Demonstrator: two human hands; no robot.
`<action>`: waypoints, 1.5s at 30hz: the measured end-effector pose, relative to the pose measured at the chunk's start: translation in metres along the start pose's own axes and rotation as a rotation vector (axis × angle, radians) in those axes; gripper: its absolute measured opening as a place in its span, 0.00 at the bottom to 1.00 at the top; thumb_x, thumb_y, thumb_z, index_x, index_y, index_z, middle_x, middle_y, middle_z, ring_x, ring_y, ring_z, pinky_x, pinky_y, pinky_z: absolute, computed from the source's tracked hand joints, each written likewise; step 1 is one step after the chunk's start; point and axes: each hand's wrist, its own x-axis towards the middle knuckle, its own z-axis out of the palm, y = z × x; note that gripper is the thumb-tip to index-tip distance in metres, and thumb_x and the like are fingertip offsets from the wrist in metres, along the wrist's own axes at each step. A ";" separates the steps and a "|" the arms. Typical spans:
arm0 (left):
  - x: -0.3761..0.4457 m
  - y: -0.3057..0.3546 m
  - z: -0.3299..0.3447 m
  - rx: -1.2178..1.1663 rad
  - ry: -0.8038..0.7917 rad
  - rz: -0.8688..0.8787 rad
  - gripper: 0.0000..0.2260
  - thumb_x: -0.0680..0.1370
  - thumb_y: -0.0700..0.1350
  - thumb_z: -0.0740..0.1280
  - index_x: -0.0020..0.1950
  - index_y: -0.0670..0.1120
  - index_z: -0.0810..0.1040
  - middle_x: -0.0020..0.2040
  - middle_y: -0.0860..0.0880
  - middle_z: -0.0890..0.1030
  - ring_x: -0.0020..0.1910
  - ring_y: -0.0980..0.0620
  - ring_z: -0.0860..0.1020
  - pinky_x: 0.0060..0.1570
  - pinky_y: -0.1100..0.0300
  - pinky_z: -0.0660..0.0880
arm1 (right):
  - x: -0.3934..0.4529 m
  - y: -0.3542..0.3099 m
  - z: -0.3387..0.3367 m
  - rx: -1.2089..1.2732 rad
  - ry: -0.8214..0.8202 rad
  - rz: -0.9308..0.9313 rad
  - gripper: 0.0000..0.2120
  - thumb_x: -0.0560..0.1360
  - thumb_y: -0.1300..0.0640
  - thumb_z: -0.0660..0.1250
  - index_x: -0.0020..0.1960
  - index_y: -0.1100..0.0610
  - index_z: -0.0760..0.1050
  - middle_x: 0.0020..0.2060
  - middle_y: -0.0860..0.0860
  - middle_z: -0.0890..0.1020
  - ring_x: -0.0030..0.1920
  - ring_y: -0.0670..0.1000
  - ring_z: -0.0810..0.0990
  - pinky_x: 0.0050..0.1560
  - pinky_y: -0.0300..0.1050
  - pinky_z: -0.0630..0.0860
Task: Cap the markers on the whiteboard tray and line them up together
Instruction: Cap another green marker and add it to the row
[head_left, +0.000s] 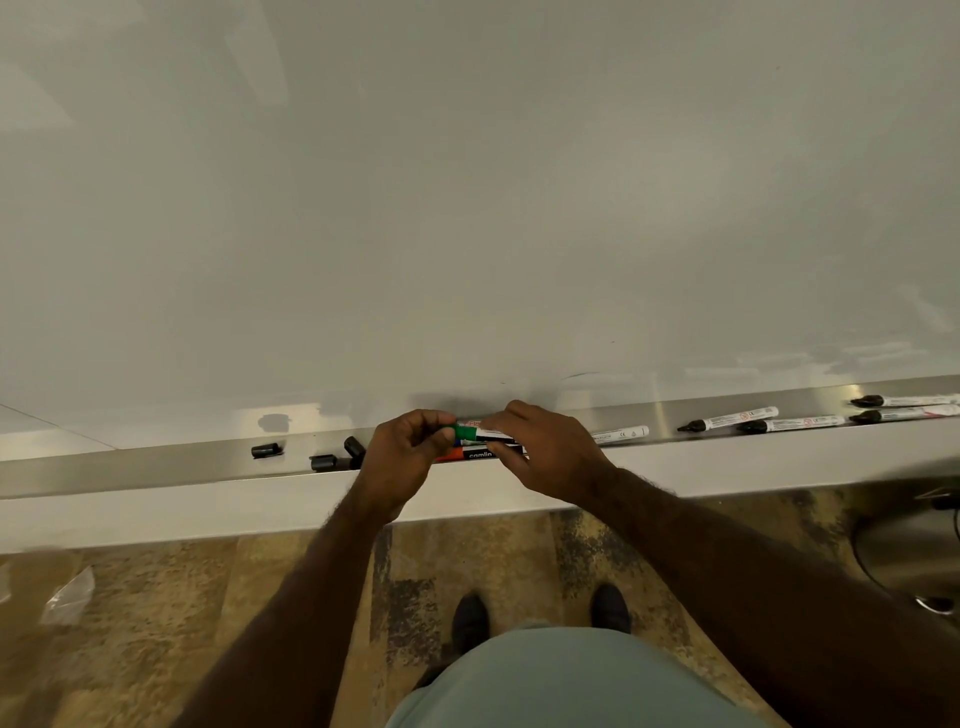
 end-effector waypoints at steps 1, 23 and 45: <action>-0.001 0.001 0.004 -0.069 0.019 -0.016 0.08 0.76 0.35 0.68 0.50 0.45 0.82 0.43 0.50 0.85 0.42 0.55 0.84 0.41 0.66 0.79 | -0.001 -0.001 0.000 0.013 0.015 -0.001 0.14 0.77 0.50 0.61 0.61 0.51 0.74 0.49 0.49 0.79 0.44 0.50 0.77 0.37 0.40 0.70; 0.005 -0.010 -0.005 0.455 0.366 0.041 0.12 0.79 0.46 0.65 0.60 0.45 0.79 0.55 0.47 0.83 0.51 0.52 0.78 0.51 0.63 0.75 | -0.047 0.085 -0.018 -0.361 0.035 0.256 0.10 0.74 0.57 0.66 0.55 0.52 0.78 0.49 0.50 0.82 0.50 0.55 0.78 0.54 0.53 0.71; 0.017 -0.020 0.012 0.601 0.170 -0.134 0.11 0.72 0.45 0.73 0.52 0.47 0.79 0.38 0.56 0.80 0.38 0.55 0.78 0.43 0.59 0.76 | -0.042 0.074 -0.021 -0.050 0.137 0.884 0.23 0.75 0.43 0.62 0.58 0.61 0.69 0.54 0.57 0.73 0.55 0.57 0.71 0.52 0.54 0.75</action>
